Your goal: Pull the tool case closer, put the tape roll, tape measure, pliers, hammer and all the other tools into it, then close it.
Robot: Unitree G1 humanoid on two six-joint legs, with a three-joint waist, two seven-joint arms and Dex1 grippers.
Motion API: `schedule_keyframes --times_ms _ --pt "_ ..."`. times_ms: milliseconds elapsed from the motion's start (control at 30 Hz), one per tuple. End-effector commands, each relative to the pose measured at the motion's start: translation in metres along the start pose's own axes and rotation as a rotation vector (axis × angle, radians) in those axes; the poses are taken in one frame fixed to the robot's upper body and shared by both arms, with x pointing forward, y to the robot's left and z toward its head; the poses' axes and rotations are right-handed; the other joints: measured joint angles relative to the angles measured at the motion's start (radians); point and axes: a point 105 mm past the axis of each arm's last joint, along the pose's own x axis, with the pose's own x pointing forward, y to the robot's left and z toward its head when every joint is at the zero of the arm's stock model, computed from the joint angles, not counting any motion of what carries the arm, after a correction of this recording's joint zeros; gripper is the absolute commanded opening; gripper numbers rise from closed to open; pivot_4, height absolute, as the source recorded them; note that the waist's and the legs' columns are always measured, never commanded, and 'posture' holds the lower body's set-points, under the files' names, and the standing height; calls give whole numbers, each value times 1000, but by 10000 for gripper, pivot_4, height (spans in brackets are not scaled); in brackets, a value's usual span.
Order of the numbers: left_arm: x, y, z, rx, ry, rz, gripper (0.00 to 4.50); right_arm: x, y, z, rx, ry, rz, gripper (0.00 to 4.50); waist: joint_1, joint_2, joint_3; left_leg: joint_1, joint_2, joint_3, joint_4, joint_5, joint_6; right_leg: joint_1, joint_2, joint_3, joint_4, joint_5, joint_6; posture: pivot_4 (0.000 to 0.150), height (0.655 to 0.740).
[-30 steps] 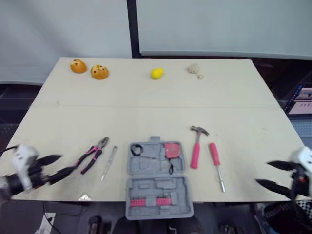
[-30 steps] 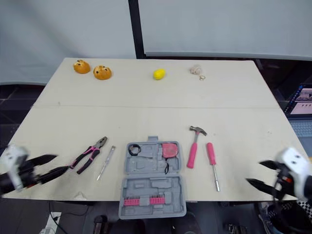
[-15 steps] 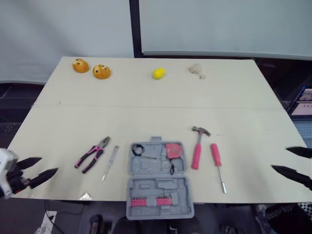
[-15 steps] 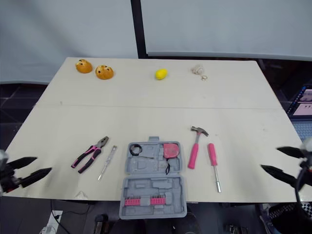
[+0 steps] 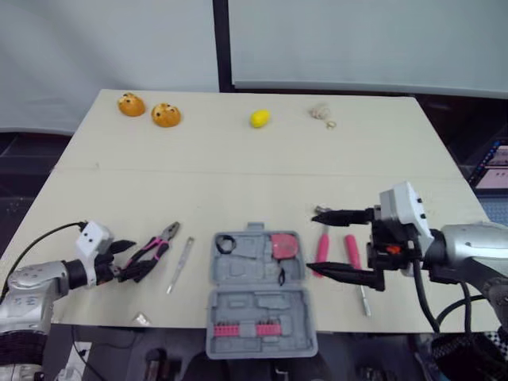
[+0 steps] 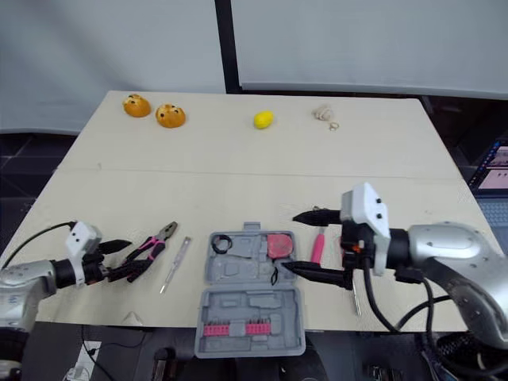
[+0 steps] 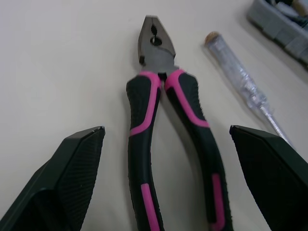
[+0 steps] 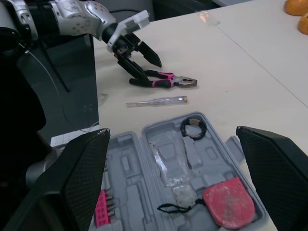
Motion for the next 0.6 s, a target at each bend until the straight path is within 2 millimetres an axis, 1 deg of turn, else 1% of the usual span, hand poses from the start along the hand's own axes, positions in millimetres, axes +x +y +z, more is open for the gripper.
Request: schedule_keyframes --times_ms 33,167,233,400,567,600 --pt "8 0 4 35 -14 5 45000 8 3 3 -35 -9 10 44352 -1 0 0 0 0 0 1 0 0 0 0 0 0 0 0 1500 7370" --pt "16 3 7 42 -41 34 45000 14 3 1 -44 -8 17 44352 -1 0 0 0 1 0 7 -1 1 0 0 0 4 0 1 1500 7370" --pt "21 1 8 63 -59 34 45000 16 3 -1 -45 -6 16 44352 -3 0 0 0 0 0 8 -1 2 1 -1 0 6 0 1 1500 7370" --pt "32 -3 -2 65 -25 41 45000 14 0 -5 -47 6 4 44352 -1 0 0 0 1 -1 8 -1 2 1 -1 0 7 0 1 1500 7370" --pt "34 -3 -4 48 -27 55 45000 11 -2 -6 -47 13 -10 44352 0 0 0 0 0 -1 9 -1 2 1 -1 0 7 0 1 1500 7370" --pt "34 -3 -5 47 -24 53 42436 11 -2 -7 -47 15 -13 44776 0 0 0 0 0 -1 9 -1 2 1 -1 0 7 0 1 1500 7370"
